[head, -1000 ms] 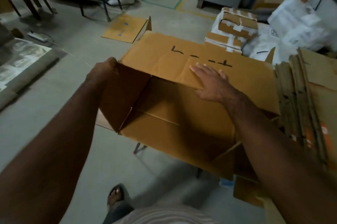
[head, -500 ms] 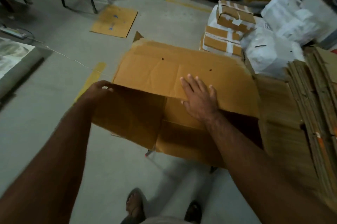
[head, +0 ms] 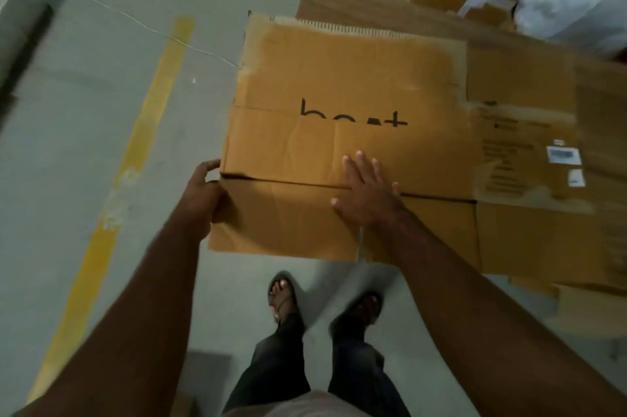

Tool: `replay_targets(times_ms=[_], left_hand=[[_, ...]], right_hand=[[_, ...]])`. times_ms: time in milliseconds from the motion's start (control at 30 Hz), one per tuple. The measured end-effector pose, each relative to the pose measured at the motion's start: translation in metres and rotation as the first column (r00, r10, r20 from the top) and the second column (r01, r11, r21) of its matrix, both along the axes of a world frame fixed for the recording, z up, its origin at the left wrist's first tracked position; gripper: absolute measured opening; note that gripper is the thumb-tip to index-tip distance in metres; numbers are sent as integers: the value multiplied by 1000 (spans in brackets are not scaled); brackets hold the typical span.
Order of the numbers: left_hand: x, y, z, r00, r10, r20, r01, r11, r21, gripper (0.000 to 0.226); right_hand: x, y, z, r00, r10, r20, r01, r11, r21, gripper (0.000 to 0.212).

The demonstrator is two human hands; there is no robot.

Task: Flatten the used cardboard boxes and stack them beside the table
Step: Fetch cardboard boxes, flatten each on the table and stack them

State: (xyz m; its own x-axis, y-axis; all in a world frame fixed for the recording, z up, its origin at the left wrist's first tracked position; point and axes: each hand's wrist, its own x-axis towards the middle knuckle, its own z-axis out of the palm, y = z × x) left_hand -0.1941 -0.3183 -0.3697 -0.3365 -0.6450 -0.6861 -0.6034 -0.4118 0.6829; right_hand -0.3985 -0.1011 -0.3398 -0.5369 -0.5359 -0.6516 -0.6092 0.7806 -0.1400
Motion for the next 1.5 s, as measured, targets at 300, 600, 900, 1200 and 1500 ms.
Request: replay_targets(times_ms=[300, 600, 900, 1200, 1500], left_hand=[[-5, -4, 22, 980, 174, -92, -152, 966, 210, 21], [0, -25, 21, 996, 18, -83, 9, 951, 310, 47], [-22, -14, 57, 970, -234, -68, 238, 969, 65, 41], [-85, 93, 113, 954, 119, -277, -85, 988, 130, 15], [-118, 332, 105, 928, 33, -371, 134, 899, 416, 18]], right_hand=[[-32, -40, 94, 906, 124, -404, -170, 982, -81, 84], [89, 48, 46, 957, 252, -141, -257, 966, -20, 89], [72, 84, 17, 910, 287, -299, -329, 939, -99, 91], [-27, 139, 81, 893, -168, -418, 122, 984, -133, 70], [-10, 257, 116, -38, -633, 773, 898, -361, -251, 41]])
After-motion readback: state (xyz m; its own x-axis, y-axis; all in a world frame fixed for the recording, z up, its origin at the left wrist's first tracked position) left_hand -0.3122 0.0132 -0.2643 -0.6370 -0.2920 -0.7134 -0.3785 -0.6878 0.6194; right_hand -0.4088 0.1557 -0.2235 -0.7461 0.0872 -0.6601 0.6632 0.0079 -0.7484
